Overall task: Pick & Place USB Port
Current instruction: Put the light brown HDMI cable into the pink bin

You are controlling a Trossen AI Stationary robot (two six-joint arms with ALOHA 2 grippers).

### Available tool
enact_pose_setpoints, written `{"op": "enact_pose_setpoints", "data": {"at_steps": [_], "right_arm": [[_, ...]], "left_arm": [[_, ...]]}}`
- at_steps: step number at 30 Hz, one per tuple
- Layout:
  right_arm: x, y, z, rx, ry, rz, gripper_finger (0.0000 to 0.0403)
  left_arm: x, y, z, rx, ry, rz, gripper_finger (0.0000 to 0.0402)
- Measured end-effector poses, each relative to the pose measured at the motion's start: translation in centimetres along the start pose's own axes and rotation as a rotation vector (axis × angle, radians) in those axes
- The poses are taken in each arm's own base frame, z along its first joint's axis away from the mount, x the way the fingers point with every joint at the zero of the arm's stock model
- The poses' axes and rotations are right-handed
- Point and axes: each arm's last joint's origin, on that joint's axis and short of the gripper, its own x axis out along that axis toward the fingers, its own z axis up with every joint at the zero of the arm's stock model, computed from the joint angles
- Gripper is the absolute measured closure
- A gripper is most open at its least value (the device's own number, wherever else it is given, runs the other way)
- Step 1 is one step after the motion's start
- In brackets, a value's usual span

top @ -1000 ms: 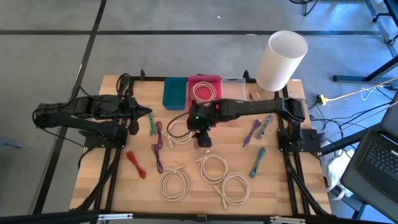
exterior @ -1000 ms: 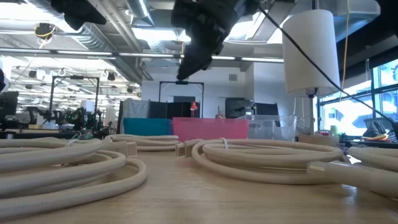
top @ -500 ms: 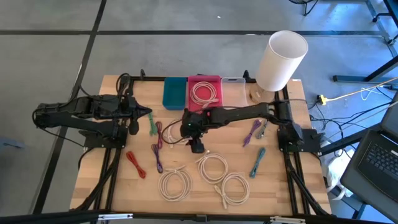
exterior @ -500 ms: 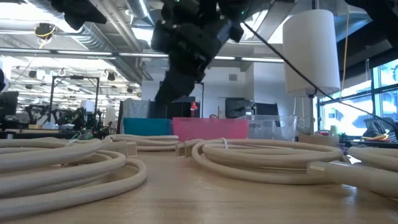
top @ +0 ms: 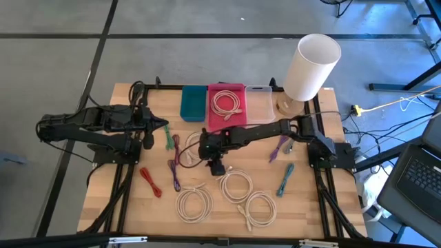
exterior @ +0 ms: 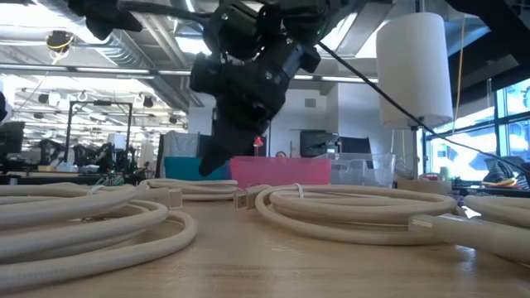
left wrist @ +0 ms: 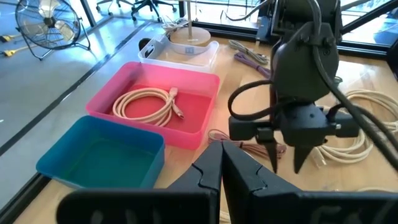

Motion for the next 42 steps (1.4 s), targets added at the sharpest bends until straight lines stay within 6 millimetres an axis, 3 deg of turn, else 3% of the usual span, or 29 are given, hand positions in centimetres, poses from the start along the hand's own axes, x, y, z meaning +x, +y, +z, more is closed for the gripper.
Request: {"op": "enact_pose_setpoints", "data": {"at_steps": [4,10,13,17,23,28,38,42], "right_arm": [[-1.2,0.7,1.3,-0.012,0.058,-0.100,0.0241],[-3.7,3.9,6.0,-0.178,-0.070,-0.159,0.0241],[-4.0,3.7,7.3,-0.190,-0.080,-0.169,0.0241],[-3.2,1.5,7.0,-0.136,0.029,-0.181,0.0241],[0.0,-0.6,4.7,-0.062,0.214,-0.127,0.0241],[2.0,-1.4,3.6,-0.055,0.264,-0.123,0.0241],[3.9,-2.2,2.9,-0.060,0.274,-0.109,0.0241],[4.1,-2.1,2.8,-0.056,0.278,-0.106,0.0277]], "left_arm": [[0.0,0.0,0.0,0.001,0.001,-0.003,0.0398],[0.0,0.0,0.0,0.010,0.000,0.000,0.0398],[0.0,0.0,0.0,0.008,0.000,0.000,0.0398],[0.0,-0.1,0.0,-0.007,0.005,-0.030,0.0398],[0.0,-0.2,0.0,-0.008,0.010,-0.059,0.0398],[0.0,-0.2,0.0,0.015,0.010,-0.059,0.0398],[0.0,-0.2,-0.1,0.020,0.016,-0.058,0.0398],[0.0,-0.2,-0.1,0.020,0.018,-0.058,0.0398]]}}
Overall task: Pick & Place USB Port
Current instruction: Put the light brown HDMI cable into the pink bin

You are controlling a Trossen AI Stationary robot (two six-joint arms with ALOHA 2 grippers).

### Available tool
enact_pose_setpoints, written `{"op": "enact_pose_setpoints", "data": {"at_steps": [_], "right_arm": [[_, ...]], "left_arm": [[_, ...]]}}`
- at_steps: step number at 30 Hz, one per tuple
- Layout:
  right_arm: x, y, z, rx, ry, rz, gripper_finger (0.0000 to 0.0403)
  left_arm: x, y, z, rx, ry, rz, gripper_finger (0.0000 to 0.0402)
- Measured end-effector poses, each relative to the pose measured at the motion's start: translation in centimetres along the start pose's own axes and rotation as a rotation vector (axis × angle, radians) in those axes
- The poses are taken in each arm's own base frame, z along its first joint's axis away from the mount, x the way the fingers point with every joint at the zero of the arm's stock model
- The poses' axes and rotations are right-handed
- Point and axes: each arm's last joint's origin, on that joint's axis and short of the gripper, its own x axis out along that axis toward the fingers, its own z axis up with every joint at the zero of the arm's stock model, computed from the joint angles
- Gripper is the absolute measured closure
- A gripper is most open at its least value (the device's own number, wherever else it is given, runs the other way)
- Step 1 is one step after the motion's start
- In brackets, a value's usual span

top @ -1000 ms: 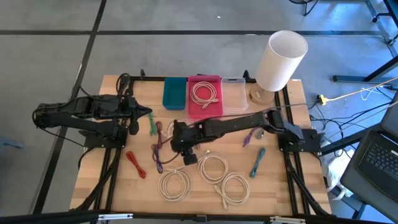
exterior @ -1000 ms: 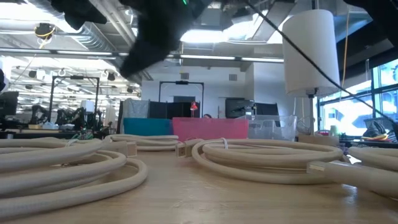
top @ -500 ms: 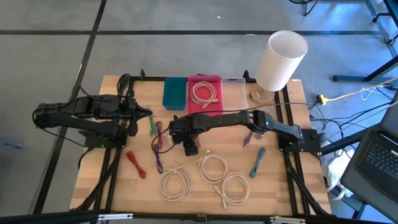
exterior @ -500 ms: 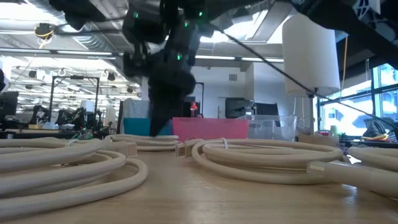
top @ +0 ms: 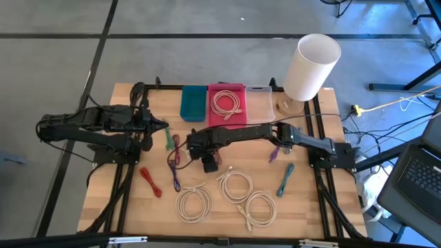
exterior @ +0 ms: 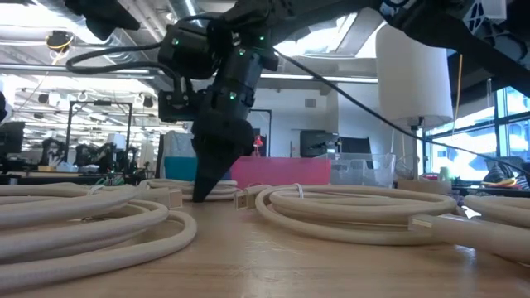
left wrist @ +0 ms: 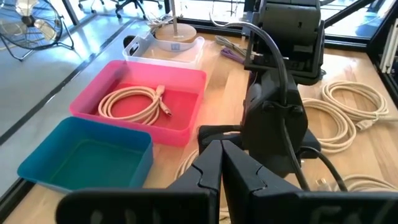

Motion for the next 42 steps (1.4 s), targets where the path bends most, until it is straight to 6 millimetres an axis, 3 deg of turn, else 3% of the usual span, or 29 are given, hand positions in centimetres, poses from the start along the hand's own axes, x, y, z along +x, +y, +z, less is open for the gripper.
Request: {"op": "enact_pose_setpoints", "data": {"at_steps": [4,7,10,14,18,22,28,33,38,42], "right_arm": [[-0.8,0.2,0.4,0.019,-0.005,0.003,0.0374],[-2.5,0.7,1.5,0.017,-0.047,-0.007,0.0385],[-6.0,2.0,2.9,-0.029,-0.128,-0.029,0.0386],[-11.3,3.1,2.4,-0.058,-0.097,-0.221,0.0386],[-16.5,1.3,0.2,0.044,0.009,-0.453,0.0386],[-19.4,-2.3,-2.7,0.198,0.116,-0.498,0.0386],[-20.6,-8.7,-6.2,0.367,0.189,-0.502,0.0386],[-18.7,-12.5,-8.5,0.443,0.184,-0.389,0.0386],[-15.6,-14.4,-9.9,0.477,0.119,-0.264,0.0386],[-13.4,-15.0,-9.9,0.480,0.014,-0.205,0.0386]], "left_arm": [[0.0,0.0,0.0,0.000,0.000,0.000,0.0398],[0.0,0.0,0.0,-0.001,0.000,0.000,0.0397],[0.0,0.0,0.0,-0.005,0.002,0.000,0.0398],[0.0,0.0,-0.1,-0.004,0.014,0.002,0.0398],[0.0,0.0,-0.2,-0.003,0.016,0.002,0.0398],[0.0,0.0,-0.2,-0.004,0.017,0.002,0.0397],[0.0,0.1,-0.3,0.001,0.032,0.007,0.0398],[-0.1,0.1,-0.8,0.011,0.075,0.014,0.0398],[-0.1,0.1,-0.8,0.011,0.077,0.014,0.0398],[-0.1,0.1,-0.8,0.019,0.078,0.009,0.0398]]}}
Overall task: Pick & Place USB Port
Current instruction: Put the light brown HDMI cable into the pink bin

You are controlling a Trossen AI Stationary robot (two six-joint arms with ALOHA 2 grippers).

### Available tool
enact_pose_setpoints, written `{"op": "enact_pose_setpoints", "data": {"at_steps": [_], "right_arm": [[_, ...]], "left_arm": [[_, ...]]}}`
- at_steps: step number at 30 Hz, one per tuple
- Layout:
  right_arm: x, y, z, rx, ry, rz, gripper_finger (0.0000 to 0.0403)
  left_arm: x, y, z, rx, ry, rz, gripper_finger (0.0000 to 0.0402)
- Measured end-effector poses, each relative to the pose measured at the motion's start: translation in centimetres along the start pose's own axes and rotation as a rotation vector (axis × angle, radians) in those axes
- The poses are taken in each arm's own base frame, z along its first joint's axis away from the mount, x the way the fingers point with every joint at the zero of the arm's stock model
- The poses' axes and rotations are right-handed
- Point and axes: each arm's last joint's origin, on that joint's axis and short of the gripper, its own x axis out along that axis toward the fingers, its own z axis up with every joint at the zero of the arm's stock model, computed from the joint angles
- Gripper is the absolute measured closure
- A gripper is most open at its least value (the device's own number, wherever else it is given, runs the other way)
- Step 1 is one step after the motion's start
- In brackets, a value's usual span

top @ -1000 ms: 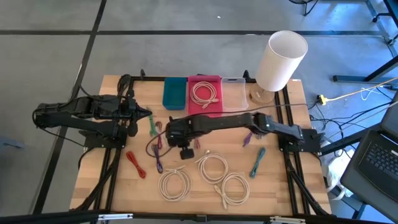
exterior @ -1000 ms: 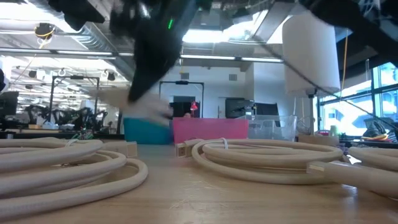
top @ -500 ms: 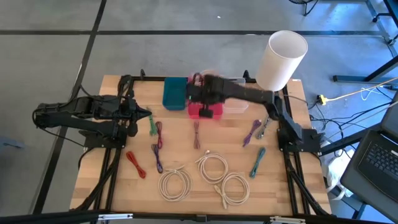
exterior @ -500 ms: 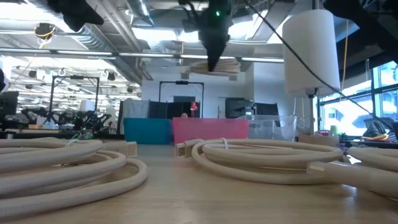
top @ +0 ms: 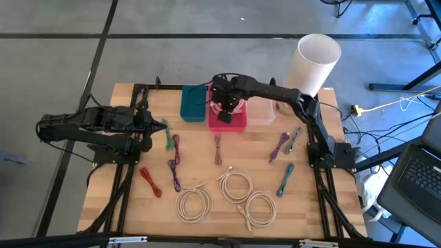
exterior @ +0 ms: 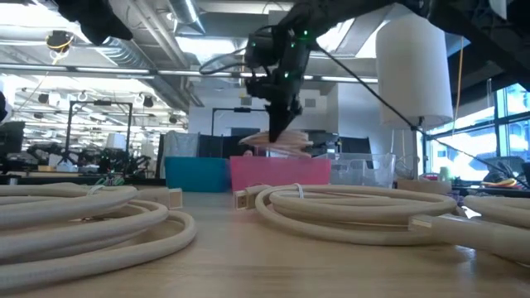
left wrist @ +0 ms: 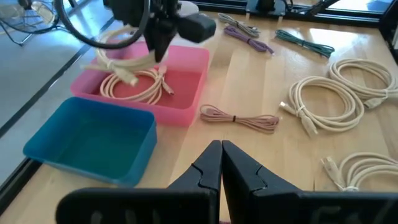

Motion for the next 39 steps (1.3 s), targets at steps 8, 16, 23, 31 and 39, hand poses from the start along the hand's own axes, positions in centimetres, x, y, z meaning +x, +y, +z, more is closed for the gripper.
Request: {"op": "enact_pose_setpoints", "data": {"at_steps": [8,16,23,31,39], "right_arm": [[3.3,0.0,-0.7,-0.009,-0.055,0.033,0.0386],[6.2,-1.4,-2.7,0.031,-0.023,0.032,0.0386],[6.7,-1.8,-3.0,0.048,-0.045,0.086,0.0326],[4.3,-2.0,-1.0,0.039,-0.096,0.022,0.0194],[-2.6,2.8,-0.8,-0.039,0.043,0.061,0.0200]], "left_arm": [[0.0,0.0,0.0,0.002,0.000,-0.002,0.0398],[0.0,0.0,0.1,-0.004,-0.014,-0.005,0.0398],[0.0,0.0,0.1,-0.033,-0.014,-0.005,0.0398],[0.0,0.0,0.1,-0.049,-0.014,-0.005,0.0397],[0.0,0.0,0.1,-0.050,-0.014,-0.005,0.0398]]}}
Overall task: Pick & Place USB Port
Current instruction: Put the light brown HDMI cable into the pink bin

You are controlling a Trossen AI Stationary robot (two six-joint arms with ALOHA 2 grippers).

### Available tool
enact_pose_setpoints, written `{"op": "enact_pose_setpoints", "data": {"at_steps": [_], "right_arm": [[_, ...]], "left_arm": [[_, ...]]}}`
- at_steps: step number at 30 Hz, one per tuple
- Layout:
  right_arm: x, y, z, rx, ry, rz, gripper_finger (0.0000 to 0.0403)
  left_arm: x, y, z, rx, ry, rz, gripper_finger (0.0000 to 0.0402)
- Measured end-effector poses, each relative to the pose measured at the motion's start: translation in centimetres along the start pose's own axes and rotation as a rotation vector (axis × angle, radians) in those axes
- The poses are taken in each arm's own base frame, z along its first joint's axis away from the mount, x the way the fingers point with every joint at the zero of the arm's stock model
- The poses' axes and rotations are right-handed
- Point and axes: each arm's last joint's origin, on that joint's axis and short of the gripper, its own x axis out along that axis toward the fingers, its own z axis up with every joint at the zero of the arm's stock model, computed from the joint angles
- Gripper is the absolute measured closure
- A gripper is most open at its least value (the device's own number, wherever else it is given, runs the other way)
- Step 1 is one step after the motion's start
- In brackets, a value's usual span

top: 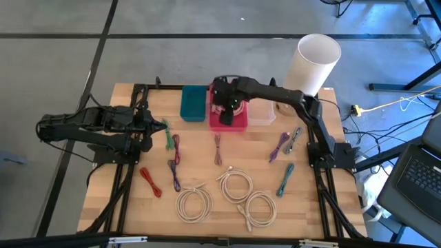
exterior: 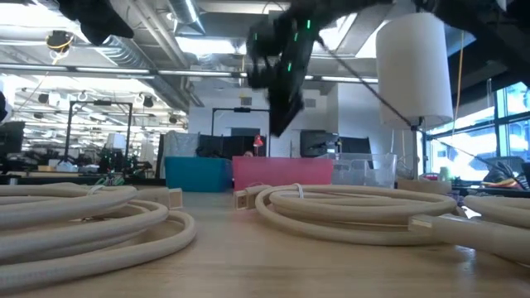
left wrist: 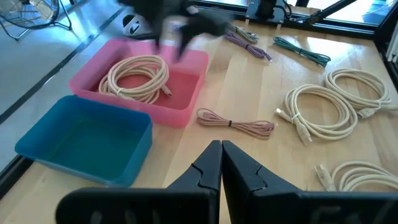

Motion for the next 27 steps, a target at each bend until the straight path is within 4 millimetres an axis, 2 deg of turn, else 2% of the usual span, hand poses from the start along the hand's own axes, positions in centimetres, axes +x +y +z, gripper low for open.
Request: {"op": "enact_pose_setpoints", "data": {"at_steps": [3,8,12,15,19,27], "right_arm": [[-1.5,4.6,-1.5,-0.053,0.083,0.097,0.0217],[-3.0,12.7,-6.2,-0.081,0.177,0.176,0.0240],[-4.0,18.6,-9.9,-0.024,0.096,0.201,0.0248],[-4.3,21.7,-11.7,0.029,-0.011,0.220,0.0249],[-3.4,23.7,-13.2,0.091,-0.052,0.190,0.0249],[-0.9,23.8,-14.1,0.210,-0.060,0.137,0.0249]], "left_arm": [[0.0,0.0,0.0,0.001,0.004,0.001,0.0398],[0.0,0.0,0.0,0.018,0.004,0.001,0.0398],[0.0,0.0,0.0,0.042,0.003,0.001,0.0398],[0.0,0.0,0.0,0.055,0.000,0.004,0.0398],[0.0,0.0,0.3,0.056,-0.028,0.017,0.0398],[0.0,-0.1,0.7,0.038,-0.072,-0.012,0.0398]]}}
